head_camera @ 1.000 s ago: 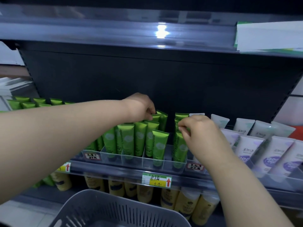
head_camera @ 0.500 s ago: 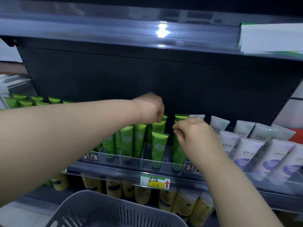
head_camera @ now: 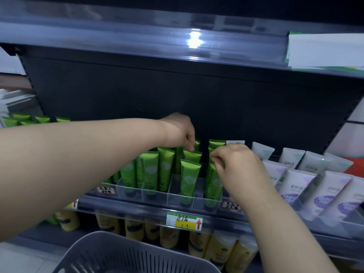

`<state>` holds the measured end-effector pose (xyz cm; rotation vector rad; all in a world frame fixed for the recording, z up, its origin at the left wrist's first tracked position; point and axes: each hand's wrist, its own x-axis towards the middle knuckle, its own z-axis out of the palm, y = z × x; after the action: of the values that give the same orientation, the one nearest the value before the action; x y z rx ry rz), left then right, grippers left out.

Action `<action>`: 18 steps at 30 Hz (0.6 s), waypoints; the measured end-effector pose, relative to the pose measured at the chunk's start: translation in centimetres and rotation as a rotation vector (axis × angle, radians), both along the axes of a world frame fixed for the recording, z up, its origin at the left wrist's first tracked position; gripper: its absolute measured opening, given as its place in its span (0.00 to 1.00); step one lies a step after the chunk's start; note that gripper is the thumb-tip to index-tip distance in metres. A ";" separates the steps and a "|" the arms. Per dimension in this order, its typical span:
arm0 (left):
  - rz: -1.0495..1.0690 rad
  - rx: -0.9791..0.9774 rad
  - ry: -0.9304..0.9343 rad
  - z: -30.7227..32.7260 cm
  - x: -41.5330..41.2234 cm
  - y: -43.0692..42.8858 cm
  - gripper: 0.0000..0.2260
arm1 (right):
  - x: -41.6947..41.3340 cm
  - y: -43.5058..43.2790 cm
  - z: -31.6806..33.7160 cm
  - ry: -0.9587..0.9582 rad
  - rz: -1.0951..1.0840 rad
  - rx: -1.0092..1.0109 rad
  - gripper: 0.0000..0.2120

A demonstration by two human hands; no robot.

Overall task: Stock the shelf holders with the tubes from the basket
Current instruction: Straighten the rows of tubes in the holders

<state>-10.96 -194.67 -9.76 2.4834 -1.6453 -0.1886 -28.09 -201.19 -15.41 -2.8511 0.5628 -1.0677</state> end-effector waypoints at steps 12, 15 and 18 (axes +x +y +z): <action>0.025 0.028 -0.084 -0.3 2.4 -0.4 0.11 | 0.4 0.6 -0.2 0.059 0.041 0.010 0.02; 0.009 0.039 -0.091 -0.8 2.5 -0.9 0.11 | 0.4 0.5 -0.2 0.053 0.041 0.023 0.03; -0.008 0.004 -0.068 -1.0 2.4 -1.4 0.09 | 0.4 0.4 -0.2 0.054 0.042 0.043 0.04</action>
<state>-8.58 -196.02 -10.73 2.5127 -1.6830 -0.1094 -27.74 -200.83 -15.66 -2.8493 0.5208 -0.9629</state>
